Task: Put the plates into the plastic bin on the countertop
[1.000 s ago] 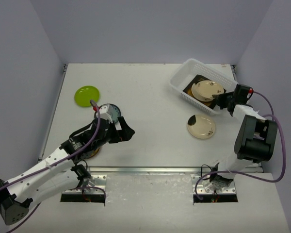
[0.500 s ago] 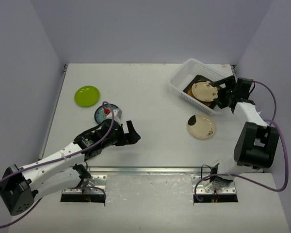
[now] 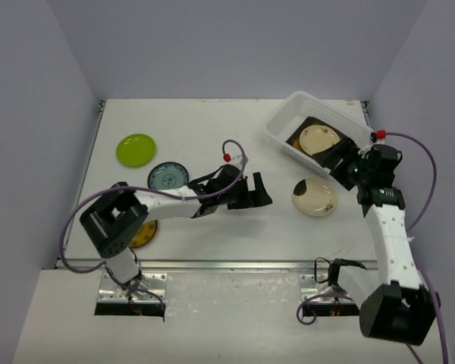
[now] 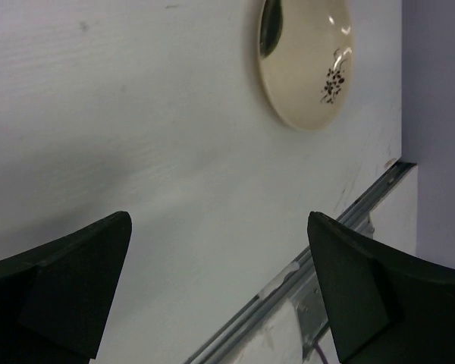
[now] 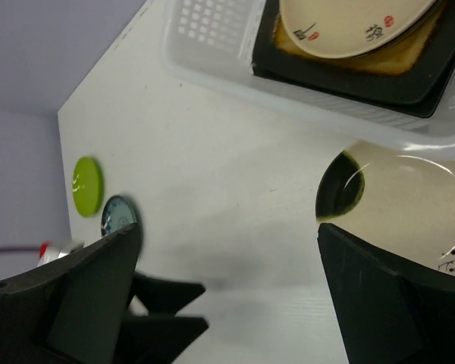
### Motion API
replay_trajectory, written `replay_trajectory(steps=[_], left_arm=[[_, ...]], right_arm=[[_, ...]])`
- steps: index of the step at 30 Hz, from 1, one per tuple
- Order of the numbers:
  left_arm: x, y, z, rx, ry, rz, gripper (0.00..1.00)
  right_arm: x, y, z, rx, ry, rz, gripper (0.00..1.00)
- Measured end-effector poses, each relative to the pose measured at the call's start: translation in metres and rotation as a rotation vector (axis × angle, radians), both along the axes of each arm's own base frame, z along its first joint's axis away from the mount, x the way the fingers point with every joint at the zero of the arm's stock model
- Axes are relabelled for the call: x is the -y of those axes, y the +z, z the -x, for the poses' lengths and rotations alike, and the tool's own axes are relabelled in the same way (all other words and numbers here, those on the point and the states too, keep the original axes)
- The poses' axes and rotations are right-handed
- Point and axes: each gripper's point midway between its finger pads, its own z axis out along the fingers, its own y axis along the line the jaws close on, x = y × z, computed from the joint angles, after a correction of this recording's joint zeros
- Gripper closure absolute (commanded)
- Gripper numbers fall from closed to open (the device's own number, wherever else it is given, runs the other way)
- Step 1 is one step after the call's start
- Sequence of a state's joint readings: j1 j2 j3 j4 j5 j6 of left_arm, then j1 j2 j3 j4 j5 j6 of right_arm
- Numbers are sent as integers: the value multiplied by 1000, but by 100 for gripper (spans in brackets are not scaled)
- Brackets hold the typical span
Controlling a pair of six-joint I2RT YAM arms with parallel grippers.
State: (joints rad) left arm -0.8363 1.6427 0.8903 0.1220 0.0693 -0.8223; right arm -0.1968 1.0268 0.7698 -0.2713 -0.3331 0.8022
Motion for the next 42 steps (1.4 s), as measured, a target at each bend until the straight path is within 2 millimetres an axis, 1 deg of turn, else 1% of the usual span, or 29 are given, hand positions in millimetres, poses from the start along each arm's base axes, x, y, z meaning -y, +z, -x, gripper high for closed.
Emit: replay_trajectory(steps=[2,4,6,7,9,12,13,15,16,20,22,23,24,28,30,32,36,37,39,40,42], left_arm=[[33,-6,-18,-4,-27,35,0],[59,-21,-33,-18,-47,57,3],[77,-41,-43,-42,-57,62,6],[86,-48,-48,-50,-64,75,10],[108,-44,-63,-41,-80,111,20],[137,-47,-83,-38,-94,141,47],[145,-49,-88,-38,-99,154,51],[150,-56,-91,-55,-97,157,53],[152,-60,-92,-65,-94,154,57],[153,-66,-97,-83,-77,126,82],[153,-71,-98,-88,-75,108,90],[153,-73,-99,-88,-78,100,97],[154,-74,-99,-92,-81,100,100],[156,-75,-99,-84,-100,100,100],[149,-76,-96,-71,-90,95,100],[128,-75,-86,-63,-59,67,100],[59,-66,-50,-67,17,-31,100],[41,-64,-40,-67,34,-53,100],[10,-55,-24,-49,53,-65,100],[-8,-50,-13,-46,60,-72,100],[-36,-35,4,-32,65,-52,100]], right_arm=[[-8,12,22,60,55,41,1],[-15,16,39,87,101,67,1],[-20,14,55,101,128,82,1],[-22,13,62,106,137,89,1],[-24,8,75,97,148,99,1],[-27,5,87,91,162,105,1],[-28,5,90,92,168,105,1],[-31,3,92,85,181,98,1],[-32,2,93,78,188,92,1],[-35,0,95,63,205,76,1],[-37,0,96,63,216,69,1],[-38,0,96,64,221,66,1],[-39,1,97,65,226,63,1],[-41,0,97,64,233,57,1],[-40,-1,96,57,229,57,1],[-38,-5,95,42,217,55,1],[-33,-15,92,16,196,64,2],[-34,-17,91,15,201,62,4],[-43,-21,87,33,261,30,7],[-50,-24,86,35,302,3,6],[-68,-34,86,6,399,-33,6]])
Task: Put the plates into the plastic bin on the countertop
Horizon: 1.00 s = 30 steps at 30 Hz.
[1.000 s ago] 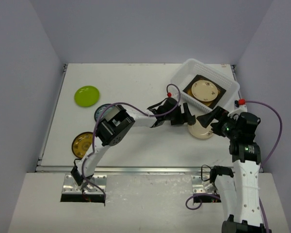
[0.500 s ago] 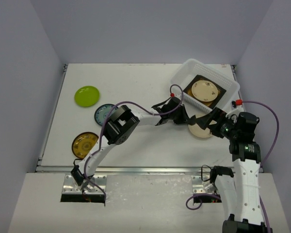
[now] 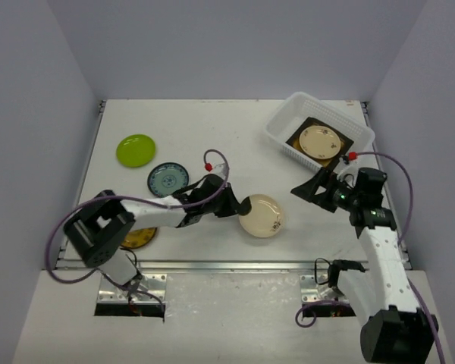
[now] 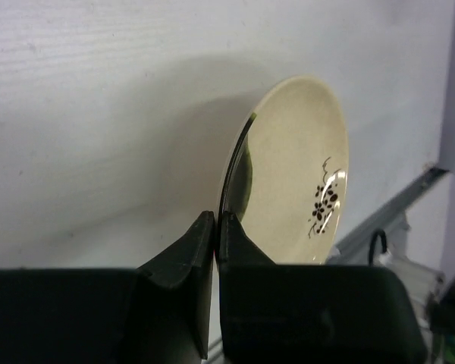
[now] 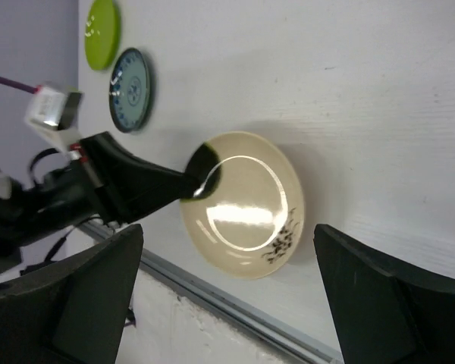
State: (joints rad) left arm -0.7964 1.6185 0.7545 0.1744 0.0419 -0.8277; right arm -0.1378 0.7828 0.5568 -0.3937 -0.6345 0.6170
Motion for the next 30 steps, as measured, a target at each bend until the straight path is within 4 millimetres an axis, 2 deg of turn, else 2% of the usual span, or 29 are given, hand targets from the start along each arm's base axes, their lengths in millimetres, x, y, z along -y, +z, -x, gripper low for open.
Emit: replay_trajectory(steps=[2,5,6,8,9,13,15,16,18,19,20,22,26,28,30], left_arm=[[-20,15,7,21,8,50,100],[-46,26,8,38,36,97,100],[-54,28,8,44,49,106,100],[-67,33,11,54,66,118,100],[-70,35,13,59,68,124,100],[-69,51,20,83,32,160,100],[-68,59,22,98,20,178,100],[-68,63,23,105,16,185,100],[-68,68,24,118,12,193,100],[-68,70,24,123,10,196,100],[-69,72,25,128,10,197,74],[-71,70,25,126,12,183,2],[-83,63,24,110,47,111,0],[-97,65,21,109,100,45,0],[-113,77,17,142,161,-13,0]], right_arm=[[-17,-16,0,-54,85,4,7],[-40,-36,6,-116,186,-2,11],[-47,-40,7,-124,212,-1,17],[-60,-47,8,-135,267,1,35],[-68,-51,10,-142,299,0,45],[-103,-64,20,-174,415,0,57],[-112,-68,23,-182,440,-5,60],[-113,-68,21,-180,435,-9,65],[-116,-67,18,-173,430,-17,94],[-116,-66,17,-168,428,-21,100],[-117,-65,16,-162,426,-26,100],[-119,-62,13,-155,417,-38,100],[-112,-62,4,-146,348,-22,100],[-94,-57,-12,-140,252,-33,100],[-67,-52,-32,-135,118,-54,100]])
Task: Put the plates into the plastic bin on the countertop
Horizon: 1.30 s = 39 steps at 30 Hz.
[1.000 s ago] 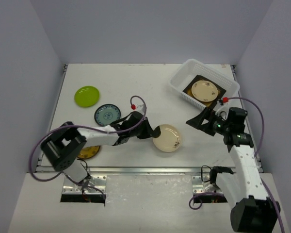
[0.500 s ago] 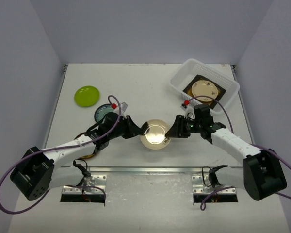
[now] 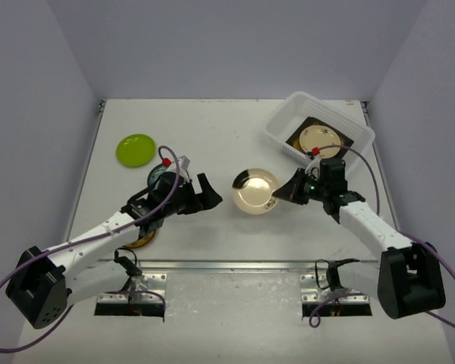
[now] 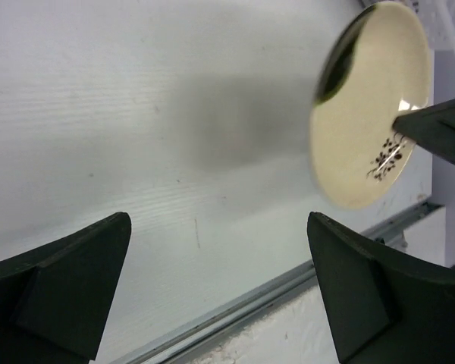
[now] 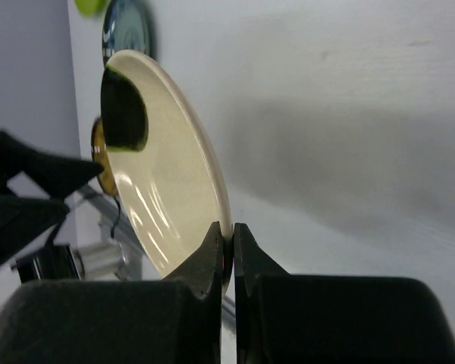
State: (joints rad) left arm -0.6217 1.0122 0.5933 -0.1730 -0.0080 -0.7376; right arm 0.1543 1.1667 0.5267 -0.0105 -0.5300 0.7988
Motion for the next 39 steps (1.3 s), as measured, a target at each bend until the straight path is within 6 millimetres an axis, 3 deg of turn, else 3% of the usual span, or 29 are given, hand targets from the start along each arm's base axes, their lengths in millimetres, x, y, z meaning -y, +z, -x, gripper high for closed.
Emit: replay_trajectory(steps=[3,8,11,14,15,18,19,20,23,29,32,34,35,39], left_arm=[[-28,36,1,89,88,-46,0],[-69,112,16,255,174,-59,0],[-83,137,27,325,177,-73,0],[-85,137,33,336,131,-106,0],[-84,133,35,326,112,-121,0],[-82,117,40,290,69,-158,0],[-82,113,42,279,58,-169,0],[-82,110,43,273,51,-175,0],[-82,109,44,269,40,-180,0],[-88,106,39,269,73,-215,0],[-112,103,23,267,205,-324,0],[-129,103,13,268,299,-401,0],[-135,103,9,268,337,-432,0],[-148,96,0,245,399,-496,0]], right_arm=[[60,10,-38,-23,-268,-19,100],[163,36,-105,-26,-710,-7,100],[190,41,-138,-41,-838,0,100],[206,33,-168,-79,-910,10,100],[210,28,-177,-92,-926,14,99],[219,9,-191,-140,-957,35,78],[220,3,-192,-156,-963,43,73],[221,-3,-192,-175,-965,52,61],[223,-5,-190,-200,-963,75,43],[216,11,-191,-178,-910,70,32],[206,26,-186,-153,-859,53,26],[198,40,-178,-122,-830,51,15],[195,47,-175,-105,-817,50,14],[177,71,-169,-32,-720,48,1]])
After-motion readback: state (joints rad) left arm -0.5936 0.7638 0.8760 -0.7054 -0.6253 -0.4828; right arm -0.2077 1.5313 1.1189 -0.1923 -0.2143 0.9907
